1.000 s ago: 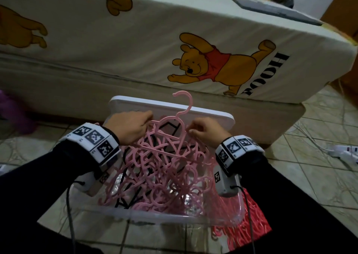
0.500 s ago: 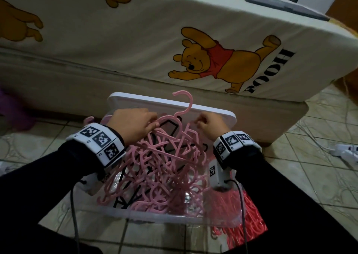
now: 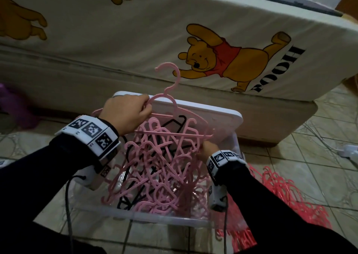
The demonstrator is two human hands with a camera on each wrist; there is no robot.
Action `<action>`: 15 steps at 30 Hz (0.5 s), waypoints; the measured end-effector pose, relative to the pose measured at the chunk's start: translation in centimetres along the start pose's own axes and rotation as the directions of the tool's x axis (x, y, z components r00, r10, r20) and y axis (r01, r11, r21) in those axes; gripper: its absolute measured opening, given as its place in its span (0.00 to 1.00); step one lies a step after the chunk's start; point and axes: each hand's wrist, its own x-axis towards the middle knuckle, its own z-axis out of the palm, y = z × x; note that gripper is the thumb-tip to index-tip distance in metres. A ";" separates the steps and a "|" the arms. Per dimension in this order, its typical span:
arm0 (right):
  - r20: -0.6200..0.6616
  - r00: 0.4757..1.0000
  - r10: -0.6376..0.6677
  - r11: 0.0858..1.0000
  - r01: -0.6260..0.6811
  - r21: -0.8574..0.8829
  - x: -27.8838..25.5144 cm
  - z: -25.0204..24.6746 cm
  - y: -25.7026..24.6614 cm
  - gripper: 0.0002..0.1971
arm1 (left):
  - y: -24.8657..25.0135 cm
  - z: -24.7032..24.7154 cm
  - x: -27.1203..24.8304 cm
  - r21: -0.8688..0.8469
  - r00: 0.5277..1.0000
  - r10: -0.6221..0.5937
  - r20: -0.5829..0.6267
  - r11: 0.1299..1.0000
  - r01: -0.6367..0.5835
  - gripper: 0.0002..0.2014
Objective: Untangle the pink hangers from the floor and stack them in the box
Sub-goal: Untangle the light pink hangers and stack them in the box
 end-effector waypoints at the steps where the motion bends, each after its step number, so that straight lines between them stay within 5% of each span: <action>1: -0.013 1.000 -0.009 1.000 0.009 0.010 -0.1 -0.1 -0.2 0.14 | 0.0 -0.1 0.0 -0.025 1.000 -0.015 -0.015 1.000 0.014 0.13; 5: -0.006 0.995 -0.102 0.992 0.102 0.067 -1.6 -1.7 -1.6 0.03 | -0.1 -0.8 0.3 -0.115 0.995 -0.082 -0.056 0.990 0.075 0.13; 9: -0.073 0.966 -0.249 0.963 0.255 0.086 -3.5 -4.9 -2.9 0.08 | -0.4 -1.4 0.6 -0.210 0.982 -0.148 -0.116 0.970 0.122 0.14; 15: -0.205 0.942 -0.266 0.878 0.324 0.351 -5.8 -10.2 -2.7 0.02 | -1.2 -2.7 0.8 -0.497 0.940 -0.276 -0.200 0.855 0.146 0.12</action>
